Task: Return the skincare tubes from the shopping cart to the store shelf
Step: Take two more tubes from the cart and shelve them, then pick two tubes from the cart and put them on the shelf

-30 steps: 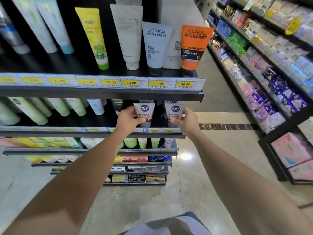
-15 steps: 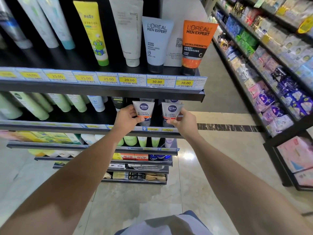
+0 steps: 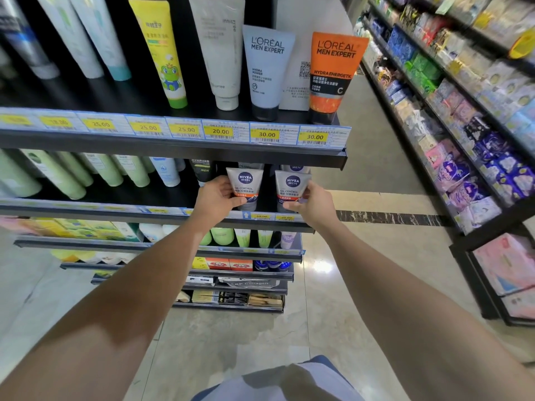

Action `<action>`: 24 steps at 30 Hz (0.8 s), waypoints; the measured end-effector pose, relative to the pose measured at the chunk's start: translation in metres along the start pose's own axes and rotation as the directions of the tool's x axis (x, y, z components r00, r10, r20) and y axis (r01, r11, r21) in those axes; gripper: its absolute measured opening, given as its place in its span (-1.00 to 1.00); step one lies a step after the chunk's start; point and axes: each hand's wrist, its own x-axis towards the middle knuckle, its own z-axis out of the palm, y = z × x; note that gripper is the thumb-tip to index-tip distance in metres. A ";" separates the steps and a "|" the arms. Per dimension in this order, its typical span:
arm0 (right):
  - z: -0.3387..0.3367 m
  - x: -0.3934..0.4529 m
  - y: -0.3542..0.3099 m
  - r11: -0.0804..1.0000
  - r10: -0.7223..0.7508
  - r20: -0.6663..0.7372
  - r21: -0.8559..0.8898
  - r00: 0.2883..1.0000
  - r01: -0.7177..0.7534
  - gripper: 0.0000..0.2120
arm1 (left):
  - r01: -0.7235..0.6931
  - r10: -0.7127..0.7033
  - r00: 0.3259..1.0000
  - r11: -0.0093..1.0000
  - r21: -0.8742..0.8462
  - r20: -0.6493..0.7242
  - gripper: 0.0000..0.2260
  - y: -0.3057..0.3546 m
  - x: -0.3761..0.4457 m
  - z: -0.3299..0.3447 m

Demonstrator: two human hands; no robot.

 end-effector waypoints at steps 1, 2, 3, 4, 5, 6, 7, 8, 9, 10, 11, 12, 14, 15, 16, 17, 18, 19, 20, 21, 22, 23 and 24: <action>-0.002 -0.001 0.001 1.000 -0.006 0.012 -0.017 1.000 0.006 -0.46 | 0.001 0.000 1.000 0.999 0.035 -0.013 -0.53 0.000 -0.002 -0.003; -0.003 -0.001 0.004 0.999 -0.009 0.020 -0.031 1.000 0.010 -0.44 | -0.001 0.003 1.000 0.997 0.076 -0.027 -0.54 0.000 -0.004 -0.007; -0.005 -0.003 0.006 0.999 -0.008 0.020 -0.045 1.000 0.009 -0.42 | -0.009 0.014 0.999 0.991 0.132 -0.039 -0.54 0.001 -0.007 -0.012; -0.008 -0.005 0.009 0.998 -0.004 0.008 -0.068 1.000 0.005 -0.39 | -0.029 0.042 0.998 0.977 0.213 -0.053 -0.56 0.001 -0.011 -0.017; -0.012 -0.009 0.013 0.994 -0.007 -0.022 -0.113 1.000 0.005 -0.35 | -0.064 0.092 0.993 0.941 0.331 -0.070 -0.58 0.002 -0.017 -0.023; -0.016 -0.012 0.017 0.982 -0.024 -0.071 -0.187 0.997 0.011 -0.33 | -0.115 0.174 0.982 0.867 0.484 -0.078 -0.62 0.003 -0.023 -0.030; -0.020 -0.017 0.022 0.959 -0.063 -0.129 -0.284 0.990 0.024 -0.35 | -0.171 0.276 0.959 0.744 0.646 -0.064 -0.66 0.004 -0.029 -0.038; -0.025 -0.022 0.027 0.920 -0.119 -0.185 -0.391 0.976 0.038 -0.40 | -0.219 0.369 0.929 0.594 0.774 -0.020 -0.69 0.005 -0.034 -0.045; -0.030 -0.028 0.032 0.870 -0.179 -0.230 -0.491 0.957 0.045 -0.46 | -0.253 0.424 0.905 0.452 0.855 0.044 -0.69 0.006 -0.038 -0.052; -0.035 -0.035 0.037 0.815 -0.227 -0.255 -0.578 0.940 0.040 -0.52 | -0.269 0.434 0.895 0.337 0.902 0.105 -0.67 0.006 -0.040 -0.057; -0.042 -0.042 0.041 0.757 -0.263 -0.256 -0.652 0.930 0.034 -0.57 | -0.278 0.413 0.896 0.242 0.930 0.160 -0.65 0.008 -0.042 -0.061; -0.048 -0.049 0.045 0.703 -0.284 -0.237 -0.711 0.929 0.033 -0.60 | -0.279 0.378 0.904 0.166 0.946 0.200 -0.65 0.009 -0.044 -0.062; -0.059 -0.063 0.054 0.634 -0.295 -0.203 -0.773 0.934 0.032 -0.63 | -0.287 0.320 0.914 0.073 0.955 0.250 -0.67 0.011 -0.046 -0.062; -0.066 -0.071 0.058 0.622 -0.290 -0.201 -0.783 0.936 0.024 -0.64 | -0.299 0.307 0.912 0.050 0.953 0.271 -0.68 0.012 -0.046 -0.060; -0.072 -0.078 0.063 0.614 -0.279 -0.204 -0.789 0.938 0.011 -0.66 | -0.317 0.305 0.907 0.039 0.948 0.291 -0.69 0.012 -0.046 -0.056; -0.079 -0.086 0.067 0.609 -0.268 -0.210 -0.793 0.940 -0.004 -0.67 | -0.338 0.311 0.898 0.037 0.940 0.311 -0.69 0.013 -0.048 -0.051; -0.086 -0.095 0.073 0.604 -0.255 -0.215 -0.797 0.943 -0.019 -0.68 | -0.362 0.319 0.888 0.041 0.931 0.331 -0.68 0.014 -0.050 -0.045; -0.093 -0.103 0.078 0.599 -0.242 -0.222 -0.800 0.945 -0.035 -0.68 | -0.387 0.332 0.876 0.050 0.921 0.350 -0.66 0.015 -0.052 -0.038; -0.101 -0.112 0.085 0.594 -0.225 -0.229 -0.803 0.947 -0.053 -0.67 | -0.414 0.345 0.862 0.062 0.908 0.370 -0.64 0.016 -0.055 -0.030; -0.110 -0.121 0.091 0.594 -0.208 -0.238 -0.802 0.949 -0.071 -0.66 | -0.439 0.357 0.849 0.070 0.896 0.389 -0.63 0.018 -0.060 -0.021; -0.120 -0.131 0.098 0.596 -0.195 -0.249 -0.798 0.949 -0.088 -0.64 | -0.460 0.368 0.837 0.072 0.885 0.405 -0.63 0.021 -0.065 -0.010; -0.131 -0.140 0.106 0.598 -0.185 -0.264 -0.795 0.947 -0.105 -0.62 | -0.472 0.376 0.829 0.073 0.878 0.414 -0.64 0.025 -0.070 0.002; -0.141 -0.150 0.115 0.600 -0.174 -0.279 -0.790 0.944 -0.123 -0.60 | -0.478 0.377 0.826 0.076 0.875 0.418 -0.64 0.033 -0.075 0.017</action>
